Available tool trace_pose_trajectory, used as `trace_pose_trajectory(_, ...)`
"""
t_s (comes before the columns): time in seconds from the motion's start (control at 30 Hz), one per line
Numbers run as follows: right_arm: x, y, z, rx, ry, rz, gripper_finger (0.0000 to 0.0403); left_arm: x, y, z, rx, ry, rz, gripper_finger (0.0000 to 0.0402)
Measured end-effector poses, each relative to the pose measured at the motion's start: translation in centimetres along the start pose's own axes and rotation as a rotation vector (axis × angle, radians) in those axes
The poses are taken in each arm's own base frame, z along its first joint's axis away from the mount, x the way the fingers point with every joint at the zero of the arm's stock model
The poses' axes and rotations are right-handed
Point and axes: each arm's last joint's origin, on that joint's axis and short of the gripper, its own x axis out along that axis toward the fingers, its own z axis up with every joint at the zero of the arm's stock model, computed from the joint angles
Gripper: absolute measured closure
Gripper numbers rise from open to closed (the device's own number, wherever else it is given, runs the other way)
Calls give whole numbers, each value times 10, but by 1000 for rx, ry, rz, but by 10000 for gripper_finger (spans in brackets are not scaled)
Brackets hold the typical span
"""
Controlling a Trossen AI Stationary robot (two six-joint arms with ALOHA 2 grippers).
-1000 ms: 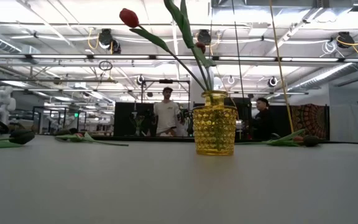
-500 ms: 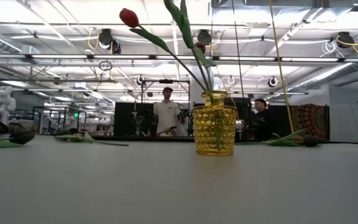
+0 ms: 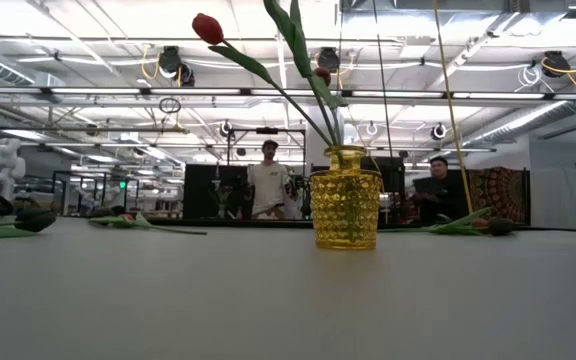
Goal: Sort flowers into vase by color
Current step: Put the bottom red flower into the yellow vase
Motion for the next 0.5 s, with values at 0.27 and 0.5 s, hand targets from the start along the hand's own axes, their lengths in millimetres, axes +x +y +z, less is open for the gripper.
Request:
trace_pose_trajectory(0.27,1,-1,4,-6,-31,1,403,11,2,0,-8,-4,-30,235)
trace_pose_trajectory(0.5,4,-7,7,-1,-49,-20,403,18,6,0,-6,-12,-30,235)
